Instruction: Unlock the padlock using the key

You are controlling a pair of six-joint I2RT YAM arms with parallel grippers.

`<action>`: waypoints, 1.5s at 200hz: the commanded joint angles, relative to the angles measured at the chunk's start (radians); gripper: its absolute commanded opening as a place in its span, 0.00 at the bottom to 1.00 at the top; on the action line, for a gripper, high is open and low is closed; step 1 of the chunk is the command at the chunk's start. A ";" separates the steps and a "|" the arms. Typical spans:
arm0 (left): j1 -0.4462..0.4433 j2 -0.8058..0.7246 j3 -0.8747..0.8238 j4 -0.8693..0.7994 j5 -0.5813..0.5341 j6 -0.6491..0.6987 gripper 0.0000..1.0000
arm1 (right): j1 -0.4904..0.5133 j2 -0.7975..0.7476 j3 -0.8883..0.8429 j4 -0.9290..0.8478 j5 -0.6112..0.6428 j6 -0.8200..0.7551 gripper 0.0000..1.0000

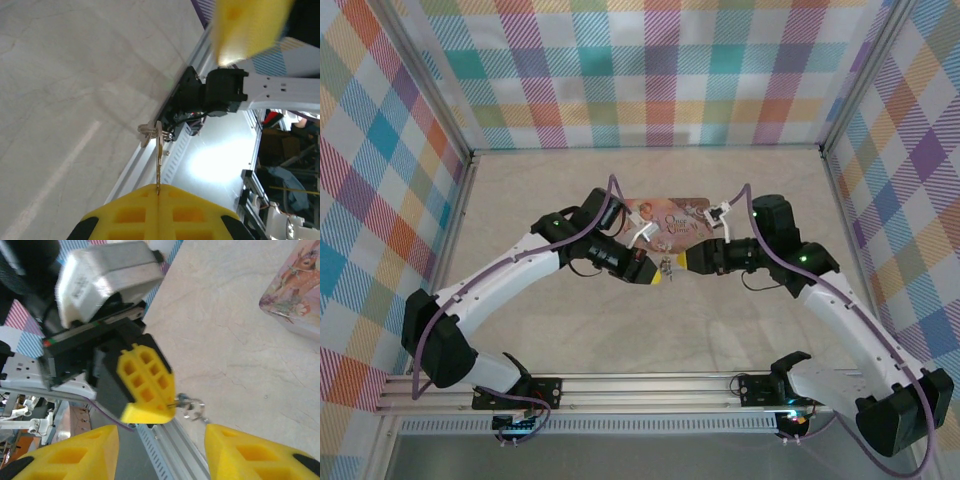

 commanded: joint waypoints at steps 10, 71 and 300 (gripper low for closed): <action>-0.008 -0.021 0.054 -0.035 0.110 0.045 0.00 | 0.012 0.007 -0.022 0.060 -0.050 -0.045 0.54; -0.009 -0.036 0.060 -0.047 0.161 0.062 0.00 | 0.067 0.017 -0.022 0.109 -0.105 -0.050 0.53; 0.008 -0.116 0.012 0.034 0.113 0.026 0.14 | 0.100 -0.044 -0.063 0.150 -0.074 -0.051 0.01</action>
